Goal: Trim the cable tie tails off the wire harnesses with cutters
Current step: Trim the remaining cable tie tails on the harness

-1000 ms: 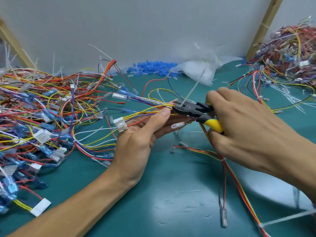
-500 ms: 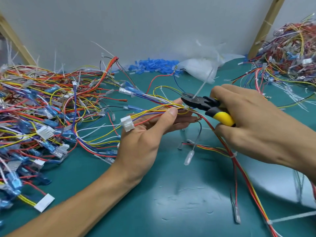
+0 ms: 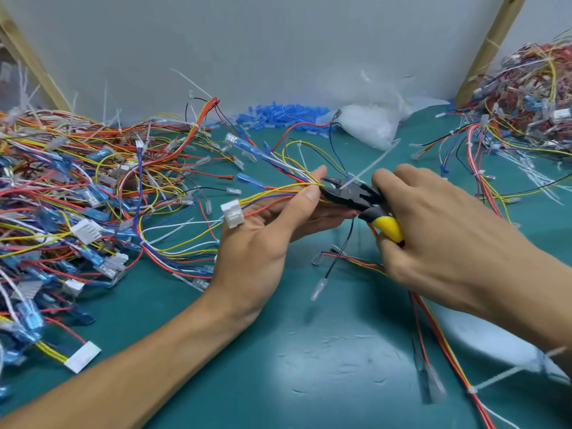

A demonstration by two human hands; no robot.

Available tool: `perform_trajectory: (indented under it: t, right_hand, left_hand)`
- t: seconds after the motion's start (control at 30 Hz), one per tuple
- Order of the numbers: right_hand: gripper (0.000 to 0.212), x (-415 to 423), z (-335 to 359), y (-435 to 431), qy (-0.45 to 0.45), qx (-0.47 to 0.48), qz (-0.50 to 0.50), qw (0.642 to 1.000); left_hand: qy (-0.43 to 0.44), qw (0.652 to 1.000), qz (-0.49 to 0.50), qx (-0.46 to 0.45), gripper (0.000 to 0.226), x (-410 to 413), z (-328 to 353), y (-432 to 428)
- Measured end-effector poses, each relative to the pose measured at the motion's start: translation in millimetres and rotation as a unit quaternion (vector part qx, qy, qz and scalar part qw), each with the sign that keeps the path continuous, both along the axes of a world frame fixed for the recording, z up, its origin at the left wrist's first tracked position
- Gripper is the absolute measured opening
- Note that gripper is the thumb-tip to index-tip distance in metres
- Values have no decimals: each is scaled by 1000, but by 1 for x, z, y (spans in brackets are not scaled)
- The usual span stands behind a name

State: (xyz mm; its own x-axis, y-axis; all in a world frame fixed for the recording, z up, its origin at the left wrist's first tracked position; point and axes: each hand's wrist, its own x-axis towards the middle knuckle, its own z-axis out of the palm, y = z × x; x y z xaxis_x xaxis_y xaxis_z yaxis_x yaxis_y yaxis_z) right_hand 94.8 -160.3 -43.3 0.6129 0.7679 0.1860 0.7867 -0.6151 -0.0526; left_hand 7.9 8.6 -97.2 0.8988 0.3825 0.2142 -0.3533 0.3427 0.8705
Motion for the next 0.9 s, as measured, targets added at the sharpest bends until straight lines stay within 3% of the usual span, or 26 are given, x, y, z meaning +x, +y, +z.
perform_trajectory:
  t: [0.17,0.47,0.57,0.7,0.9]
  right_hand:
    - [23,1,-2,1,-20,1,-3,1000]
    - [18,4,-5,1,8,39,30,999]
    - [29,7,-3,0,-5,37,31,999]
    - [15,11,6,-4,-3,20,43,999]
    - [11,20,11,-10,5,-8,57,998]
  left_hand:
    - [-1,1000,-6,0,30,-1,1,2]
    - [29,999,12,6,35,0,5,5]
    - [30,1000,3,7,33,1,6,7]
    - [35,999,-28,19,37,1,7,8]
    - [53,998,-23,9,35,0,8,10]
